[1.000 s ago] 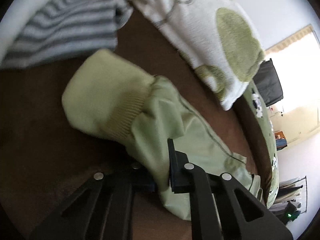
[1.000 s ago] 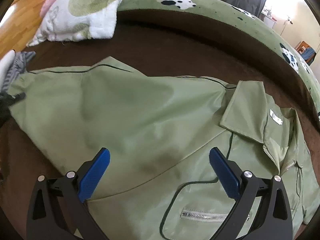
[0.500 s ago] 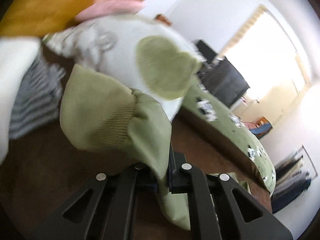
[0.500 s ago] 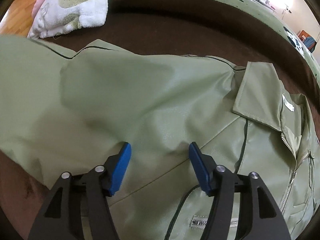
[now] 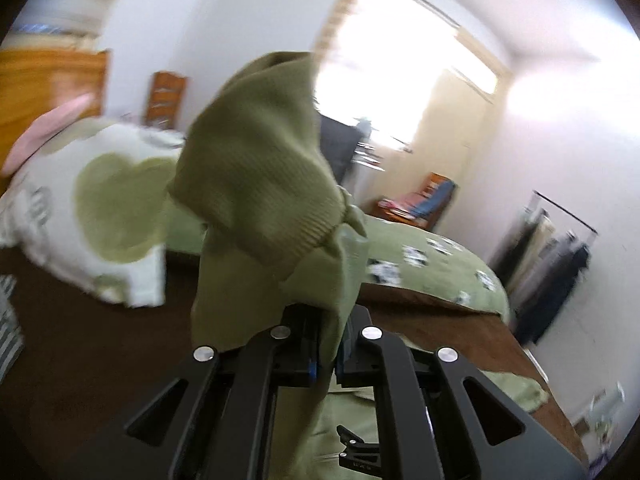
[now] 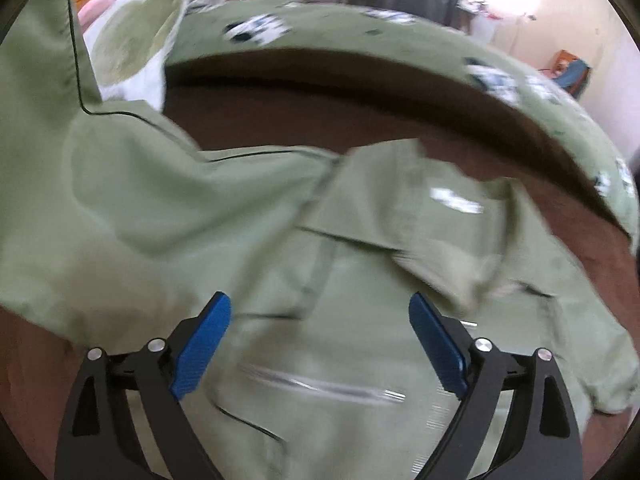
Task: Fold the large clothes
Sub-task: 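Grasp the ribbed cuff of a jacket sleeve with the left tool and lift, then fold the held sleeve across the jacket front and release with the left tool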
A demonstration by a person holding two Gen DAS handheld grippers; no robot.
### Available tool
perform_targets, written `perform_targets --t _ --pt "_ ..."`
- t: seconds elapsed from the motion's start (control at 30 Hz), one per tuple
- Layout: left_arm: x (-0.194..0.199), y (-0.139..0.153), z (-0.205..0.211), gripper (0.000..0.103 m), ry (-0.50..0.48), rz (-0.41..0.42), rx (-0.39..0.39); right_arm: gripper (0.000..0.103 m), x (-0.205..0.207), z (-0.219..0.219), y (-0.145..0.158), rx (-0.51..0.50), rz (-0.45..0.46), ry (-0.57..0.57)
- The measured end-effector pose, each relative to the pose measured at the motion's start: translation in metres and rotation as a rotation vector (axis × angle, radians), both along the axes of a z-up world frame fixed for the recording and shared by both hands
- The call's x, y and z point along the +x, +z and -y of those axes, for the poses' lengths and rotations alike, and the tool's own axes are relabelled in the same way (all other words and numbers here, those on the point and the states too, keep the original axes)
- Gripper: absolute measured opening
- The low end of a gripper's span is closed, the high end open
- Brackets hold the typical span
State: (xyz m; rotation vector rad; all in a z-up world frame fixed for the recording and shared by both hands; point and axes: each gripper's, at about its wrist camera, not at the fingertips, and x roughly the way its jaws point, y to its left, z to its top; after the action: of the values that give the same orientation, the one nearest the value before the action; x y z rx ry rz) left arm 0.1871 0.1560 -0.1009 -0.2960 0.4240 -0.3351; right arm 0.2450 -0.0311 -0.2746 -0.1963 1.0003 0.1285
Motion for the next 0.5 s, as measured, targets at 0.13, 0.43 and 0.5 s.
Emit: perform_targets --t 0.13,0.43,0.5 --pt "-0.008 0.005 0.081 0.008 -0.129 0.008 0.046 0.091 -0.02 0.076 0.031 -0.021 0.028 -0.087" --pt "-0.012 -0.099 0.242 0.008 -0.341 -0.119 0.14 0.095 -0.074 0.242 0.047 -0.137 0.037 -0.267" --pt "-0.01 -0.135 0.276 0.009 -0.384 -0.151 0.209 0.095 -0.084 0.269 0.038 -0.15 0.025 -0.297"
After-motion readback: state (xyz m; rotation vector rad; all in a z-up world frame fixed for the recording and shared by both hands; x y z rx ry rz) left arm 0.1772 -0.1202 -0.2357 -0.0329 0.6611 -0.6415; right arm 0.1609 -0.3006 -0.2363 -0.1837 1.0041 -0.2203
